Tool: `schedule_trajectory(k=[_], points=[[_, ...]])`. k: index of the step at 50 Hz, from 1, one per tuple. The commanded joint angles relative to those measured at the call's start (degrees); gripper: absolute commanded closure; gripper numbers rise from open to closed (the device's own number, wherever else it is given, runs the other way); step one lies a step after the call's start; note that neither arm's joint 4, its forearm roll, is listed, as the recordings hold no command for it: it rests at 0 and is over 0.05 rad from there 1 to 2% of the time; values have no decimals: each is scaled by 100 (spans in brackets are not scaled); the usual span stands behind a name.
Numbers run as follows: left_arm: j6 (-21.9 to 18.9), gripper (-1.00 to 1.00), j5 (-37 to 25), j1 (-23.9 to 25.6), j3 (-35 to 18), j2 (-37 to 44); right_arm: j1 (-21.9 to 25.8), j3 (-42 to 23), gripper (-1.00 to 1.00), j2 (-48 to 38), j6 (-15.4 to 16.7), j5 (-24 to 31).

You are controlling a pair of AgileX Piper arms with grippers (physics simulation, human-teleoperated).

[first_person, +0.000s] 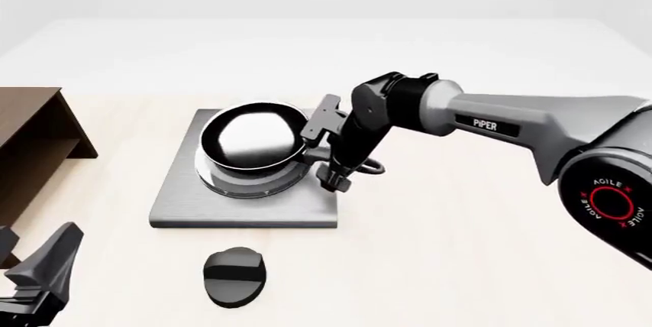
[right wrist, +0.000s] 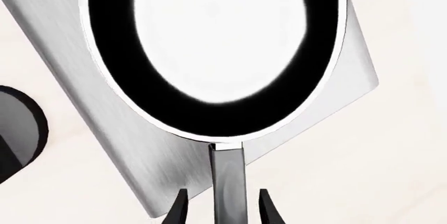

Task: Turn on the stove and put the frying pan on it.

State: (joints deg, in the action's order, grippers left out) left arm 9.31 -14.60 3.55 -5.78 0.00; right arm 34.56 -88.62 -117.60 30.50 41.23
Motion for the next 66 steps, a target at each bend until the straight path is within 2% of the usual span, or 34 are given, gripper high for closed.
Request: schedule_trajectory(k=[1,5,20,24,26,28,29,30,32,35,37,39,41,42,44,49,51,53,54,56,60,62,63,64,66], points=[[-13,-100,8,0,-6,0,-24,-46,-100,263,-9,131],[-12,-100,7,-3,-5,0,11,-109,-100,393,-85,238],[-50,-100,13,9,-19,1,-216,367,-100,1206,218,295],[-66,-100,13,10,-22,1,-233,706,-100,1650,246,232],[-72,-100,13,9,-24,1,-178,857,-100,1858,179,201],[-78,-100,13,11,-25,1,15,960,-100,2153,-105,165],[-78,-100,13,11,-25,1,15,961,-100,2154,-105,165],[-86,-100,13,13,-26,1,135,1003,-100,2328,-309,138],[-97,-100,17,20,-30,1,61,1272,-100,2555,-265,27],[-113,-100,18,24,-34,1,75,1620,-100,2908,-402,-101],[-119,-100,20,19,-36,1,121,1769,-100,3206,-648,-177],[-125,-100,20,17,-37,1,111,1941,-100,3363,-707,-248],[-148,-100,18,16,-41,1,86,2315,-100,3783,-944,-481],[-148,-100,18,16,-41,1,86,2319,-100,3785,-944,-483],[-164,-100,14,17,-43,1,100,2527,-100,4080,-1141,-652],[-181,-100,2,19,-43,1,95,3437,-100,4954,-1659,-1288],[-198,-100,-15,23,-41,1,215,3881,-100,5158,-1960,-1626],[-198,-100,-16,29,-40,1,171,4116,-100,5183,-1939,-1788],[-200,-100,-20,37,-39,1,27,4439,-100,5318,-1972,-2020],[-214,-100,-32,48,-37,1,92,4880,-100,5603,-2354,-2445],[-243,-100,-45,64,-38,1,-421,5851,-100,6400,-2655,-3244],[-225,-100,-67,77,-25,0,-578,6276,-100,6518,-2709,-3665],[-225,-100,-69,77,-26,1,-578,6279,-100,6516,-2709,-3670],[-191,-100,-106,91,-4,0,-586,6560,-100,6428,-2823,-4029],[-93,-100,-175,124,43,0,-611,6934,-100,6347,-2774,-4528]])
